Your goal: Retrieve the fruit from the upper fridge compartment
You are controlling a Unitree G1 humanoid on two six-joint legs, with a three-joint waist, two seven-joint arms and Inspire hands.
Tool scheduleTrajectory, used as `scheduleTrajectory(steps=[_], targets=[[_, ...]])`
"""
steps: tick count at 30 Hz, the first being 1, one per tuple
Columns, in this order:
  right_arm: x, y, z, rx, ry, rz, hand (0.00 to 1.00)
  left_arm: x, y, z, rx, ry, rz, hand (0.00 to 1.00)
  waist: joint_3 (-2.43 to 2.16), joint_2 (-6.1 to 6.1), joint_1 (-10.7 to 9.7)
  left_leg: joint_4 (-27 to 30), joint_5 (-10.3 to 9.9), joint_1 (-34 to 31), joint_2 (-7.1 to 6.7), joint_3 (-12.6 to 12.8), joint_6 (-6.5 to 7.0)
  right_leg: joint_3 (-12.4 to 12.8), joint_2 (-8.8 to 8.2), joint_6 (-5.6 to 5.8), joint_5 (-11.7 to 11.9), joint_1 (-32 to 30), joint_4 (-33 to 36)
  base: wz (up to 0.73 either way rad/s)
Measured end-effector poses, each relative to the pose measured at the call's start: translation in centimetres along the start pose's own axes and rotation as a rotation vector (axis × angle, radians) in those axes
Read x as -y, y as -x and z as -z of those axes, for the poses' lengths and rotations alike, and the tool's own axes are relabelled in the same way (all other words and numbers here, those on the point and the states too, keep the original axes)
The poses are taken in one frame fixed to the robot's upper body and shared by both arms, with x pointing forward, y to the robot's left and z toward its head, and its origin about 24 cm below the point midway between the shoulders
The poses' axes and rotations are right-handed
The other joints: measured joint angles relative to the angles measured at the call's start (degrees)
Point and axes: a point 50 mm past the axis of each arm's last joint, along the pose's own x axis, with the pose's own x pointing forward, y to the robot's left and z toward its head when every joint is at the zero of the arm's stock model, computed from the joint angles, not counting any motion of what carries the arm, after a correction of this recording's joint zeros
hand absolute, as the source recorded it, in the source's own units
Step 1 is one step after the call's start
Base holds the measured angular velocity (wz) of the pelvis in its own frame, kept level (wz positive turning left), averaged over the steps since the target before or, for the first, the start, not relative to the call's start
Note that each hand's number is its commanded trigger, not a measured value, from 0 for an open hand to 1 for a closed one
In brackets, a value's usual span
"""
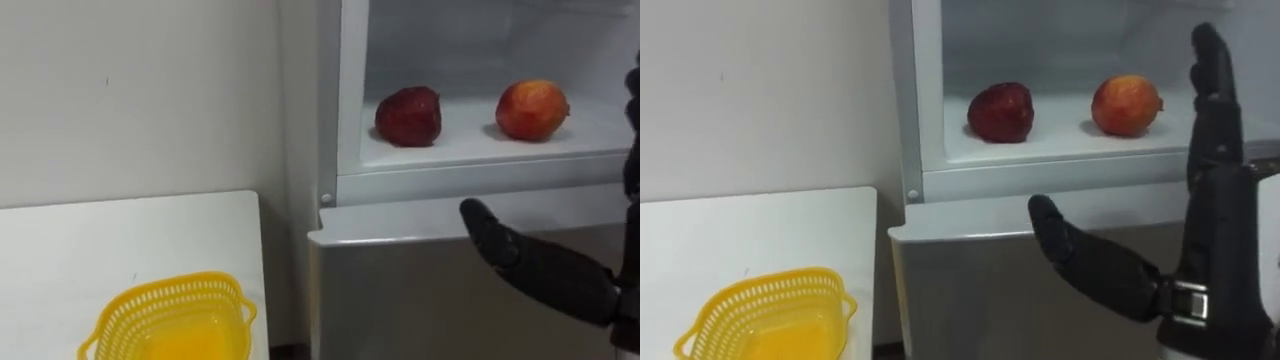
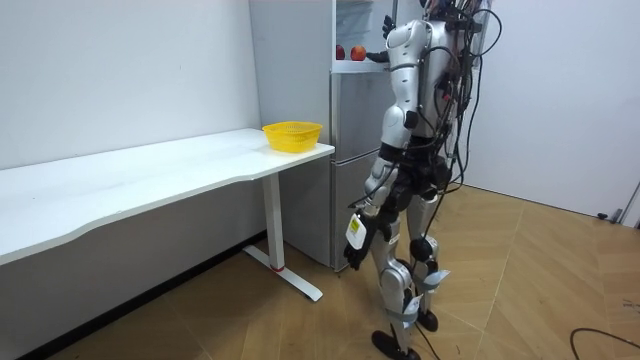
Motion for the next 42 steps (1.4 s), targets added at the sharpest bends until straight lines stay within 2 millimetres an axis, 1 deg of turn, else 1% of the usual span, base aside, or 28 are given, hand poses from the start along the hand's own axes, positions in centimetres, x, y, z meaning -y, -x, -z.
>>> scheduleTrajectory(steps=[1,3,5,6,8,10,12,13,14,16,19,21,22,24,25,26,27,29,30,34,35,37,38,39,42], targets=[[0.0,-0.4,0.0,0.013,0.002,0.005,0.0,0.0,0.0,0.0,-0.003,0.0,-0.001,0.0,0.04,-0.19,0.01,0.05,0.0,0.05,-0.01,-0.1,0.0,-0.3,-0.06,0.0,0.0,0.17,-0.02,0.19],[0.0,-1.7,0.5,0.044,0.024,0.026,0.0,-0.1,-0.1,-0.2,-0.002,-0.007,-0.005,0.0,-0.1,-0.89,0.31,0.22,0.0,0.11,-0.03,-0.22,0.0,-0.87,-0.16,0.01,-0.01,0.56,-0.12,0.14],[-0.1,-2.5,0.7,0.051,0.023,0.039,0.0,-0.1,-0.1,-0.1,-0.012,-0.025,0.003,0.0,0.0,-1.16,0.4,0.23,0.01,0.1,-0.05,-0.43,-0.01,-1.48,-0.3,0.01,0.0,0.7,-0.15,0.15],[-0.2,-2.8,1.0,0.045,0.014,0.042,0.0,-0.1,-0.1,-0.1,-0.019,-0.03,0.013,0.0,-0.05,-1.38,0.38,0.24,0.01,0.12,-0.13,-0.97,-0.01,-1.88,-0.38,0.03,0.0,0.73,-0.17,0.18],[-0.3,-3.0,1.4,0.02,-0.007,0.047,0.0,-0.1,-0.1,-0.2,-0.024,-0.031,0.019,0.0,-0.01,-1.51,0.64,0.26,0.01,0.04,-0.18,-1.49,-0.01,-2.24,-0.42,0.04,0.01,0.75,-0.18,0.12],[-0.3,-3.0,2.1,-0.018,-0.027,0.05,0.0,-0.1,-0.1,-0.2,-0.034,-0.038,0.024,0.0,-0.06,-1.61,1.43,0.39,0.01,0.04,-0.17,-1.59,-0.01,-2.4,-0.44,0.04,0.01,0.95,-0.16,0.06],[-0.3,-3.4,3.0,-0.073,-0.041,0.06,0.0,-0.2,-0.1,-0.2,-0.038,-0.029,0.032,0.0,-0.07,-1.85,1.87,0.42,0.01,-0.11,-0.21,-2.17,-0.01,-3.09,-0.56,0.06,-0.01,1.31,-0.25,0.12],[-0.2,-3.6,3.1,-0.08,-0.04,0.066,0.0,-0.2,-0.1,-0.2,-0.04,-0.029,0.035,0.0,-0.05,-1.86,1.96,0.43,0.01,-0.14,-0.25,-2.4,-0.01,-3.36,-0.62,0.08,-0.03,1.35,-0.25,0.15],[-0.2,-4.2,3.3,-0.081,-0.039,0.081,0.0,-0.2,-0.1,-0.2,-0.043,-0.031,0.043,0.0,0.03,-1.75,1.95,0.44,0.05,-0.21,-0.35,-3.09,-0.06,-3.66,-0.72,0.11,-0.08,1.32,-0.29,0.14],[-0.1,-5.0,3.4,-0.07,-0.035,0.091,0.0,-0.3,-0.1,-0.1,-0.047,-0.039,0.047,0.0,0.07,-1.7,2.06,0.47,0.11,-0.15,-0.45,-3.46,-0.1,-3.83,-0.78,0.14,-0.11,1.33,-0.3,0.1],[0.2,-5.9,3.9,-0.054,0.006,0.074,0.0,-0.4,-0.1,-0.3,-0.044,-0.037,0.046,0.0,0.08,-1.82,2.89,0.53,0.12,-0.2,-0.57,-4.41,-0.09,-4.6,-0.93,0.18,-0.13,1.5,-0.25,0.12],[0.3,-6.6,4.4,-0.054,0.03,0.067,0.0,-0.6,-0.2,-0.4,-0.039,-0.038,0.034,0.0,0.22,-2.42,3.35,0.55,0.17,-0.21,-0.61,-5.07,-0.11,-5.3,-1.02,0.2,-0.14,1.81,-0.23,0.13],[0.2,-6.7,4.6,-0.061,0.036,0.066,0.0,-0.6,-0.2,-0.4,-0.039,-0.043,0.033,0.0,0.28,-2.58,3.48,0.56,0.17,-0.15,-0.61,-5.2,-0.11,-5.38,-1.02,0.2,-0.14,1.97,-0.26,0.13],[0.2,-6.6,5.9,-0.115,0.071,0.059,0.0,-0.8,-0.1,-0.5,-0.039,-0.063,0.029,0.0,0.49,-3.52,3.63,1.08,0.17,-0.15,-0.7,-6.12,-0.11,-6.27,-1.18,0.21,-0.15,2.52,-0.28,0.18],[0.2,-6.5,6.1,-0.129,0.079,0.057,0.0,-0.9,-0.1,-0.6,-0.037,-0.064,0.03,0.0,0.45,-3.76,3.91,1.23,0.17,-0.29,-0.71,-6.28,-0.11,-6.49,-1.23,0.21,-0.15,2.53,-0.25,0.13],[0.2,-6.4,6.5,-0.15,0.089,0.055,0.0,-1.0,-0.2,-0.8,-0.03,-0.065,0.031,0.0,0.37,-4.17,4.73,1.42,0.17,-0.58,-0.74,-6.28,-0.11,-6.66,-1.28,0.22,-0.15,2.36,-0.24,0.07],[0.1,-6.3,6.9,-0.169,0.096,0.048,0.0,-1.1,-0.2,-1.0,-0.028,-0.066,0.031,0.0,0.23,-4.51,4.94,1.64,0.17,-0.83,-0.77,-6.35,-0.11,-6.8,-1.32,0.21,-0.15,2.3,-0.23,0.06],[-0.2,-6.2,7.5,-0.196,0.1,0.037,0.0,-1.2,-0.1,-1.0,-0.029,-0.067,0.029,0.0,0.05,-4.83,5.28,1.85,0.17,-0.82,-0.84,-6.45,-0.1,-7.05,-1.39,0.21,-0.15,2.53,-0.2,0.08],[-0.3,-6.2,8.0,-0.22,0.097,0.039,0.0,-1.4,-0.2,-1.0,-0.028,-0.068,0.025,0.0,0.02,-5.02,5.67,2.07,0.17,-0.82,-0.87,-6.52,-0.1,-7.16,-1.45,0.22,-0.15,2.72,-0.2,0.07],[-0.4,-6.4,8.9,-0.263,0.095,0.046,0.0,-1.8,-0.1,-1.1,-0.026,-0.072,0.016,0.0,0.12,-5.17,5.71,2.43,0.16,-0.96,-0.97,-7.37,-0.1,-8.28,-1.64,0.22,-0.15,3.38,-0.23,0.15],[-0.3,-6.5,8.9,-0.266,0.09,0.048,0.0,-1.9,-0.1,-1.0,-0.029,-0.071,0.014,0.0,0.17,-5.08,5.74,2.42,0.15,-1.01,-0.99,-7.88,-0.1,-8.44,-1.64,0.22,-0.15,3.48,-0.21,0.09],[-0.3,-6.5,9.0,-0.268,0.092,0.045,0.0,-2.2,-0.1,-1.0,-0.028,-0.06,0.009,0.0,0.28,-4.92,5.93,2.4,0.14,-1.1,-1.0,-8.01,-0.11,-8.54,-1.64,0.24,-0.17,3.52,-0.21,0.04],[-0.3,-6.5,9.4,-0.28,0.103,0.034,0.0,-2.2,-0.1,-1.0,-0.027,-0.069,0.008,0.0,0.4,-4.71,6.25,2.41,0.14,-1.11,-1.04,-7.94,-0.12,-8.52,-1.67,0.24,-0.19,3.55,-0.23,0.0],[-0.2,-6.4,9.8,-0.296,0.116,0.02,0.0,-2.2,-0.1,-1.0,-0.028,-0.072,0.008,0.0,0.36,-4.64,6.38,2.4,0.14,-1.12,-1.1,-7.88,-0.12,-8.51,-1.73,0.24,-0.23,3.56,-0.22,0.0],[-0.1,-6.3,10.2,-0.315,0.124,0.001,0.0,-2.3,0.0,-0.9,-0.03,-0.082,0.005,0.0,0.32,-4.28,6.49,2.44,0.14,-1.28,-1.21,-7.87,-0.11,-8.5,-1.82,0.23,-0.25,3.46,-0.21,0.0]])
